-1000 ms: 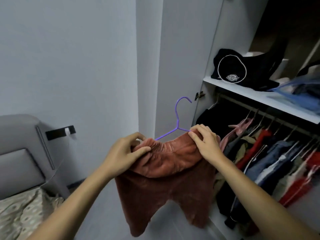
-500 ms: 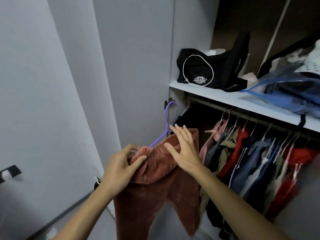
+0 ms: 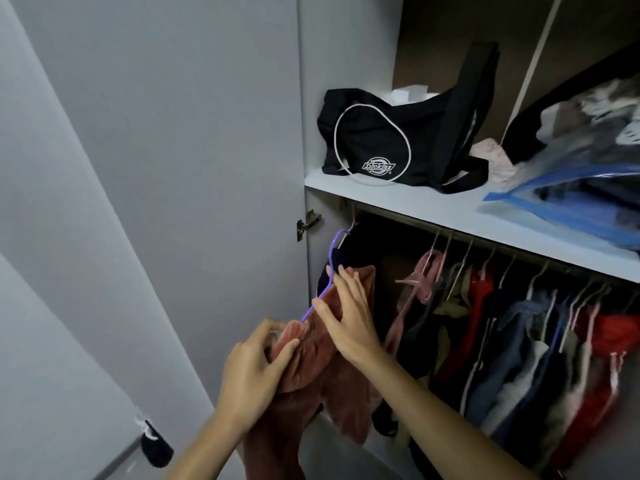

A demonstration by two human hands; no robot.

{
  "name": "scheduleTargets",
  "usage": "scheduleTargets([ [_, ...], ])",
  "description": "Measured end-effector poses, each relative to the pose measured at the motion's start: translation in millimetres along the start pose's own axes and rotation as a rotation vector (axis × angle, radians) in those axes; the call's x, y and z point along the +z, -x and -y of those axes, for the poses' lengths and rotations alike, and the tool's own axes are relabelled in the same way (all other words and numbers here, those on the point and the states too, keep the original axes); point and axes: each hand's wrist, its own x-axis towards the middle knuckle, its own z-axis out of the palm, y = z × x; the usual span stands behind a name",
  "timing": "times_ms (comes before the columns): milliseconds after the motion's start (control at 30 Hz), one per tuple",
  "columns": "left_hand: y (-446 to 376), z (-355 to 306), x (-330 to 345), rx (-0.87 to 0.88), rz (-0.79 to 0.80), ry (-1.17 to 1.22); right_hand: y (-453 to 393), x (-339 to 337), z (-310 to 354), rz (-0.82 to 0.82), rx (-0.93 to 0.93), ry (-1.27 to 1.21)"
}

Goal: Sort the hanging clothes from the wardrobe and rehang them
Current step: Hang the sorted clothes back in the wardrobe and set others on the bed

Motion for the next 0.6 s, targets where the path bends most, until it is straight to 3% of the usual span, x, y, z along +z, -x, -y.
scheduleTargets([
  [400,-101.3,56.0,63.8,0.129,0.128,0.031,-67.8,4.0,-53.7,-0.007,0.225,0.051],
  [600,-135.3,60.4,100.8,0.169,0.069,0.005,-98.6,11.5,-80.5,-0.042,0.214,-0.002],
])
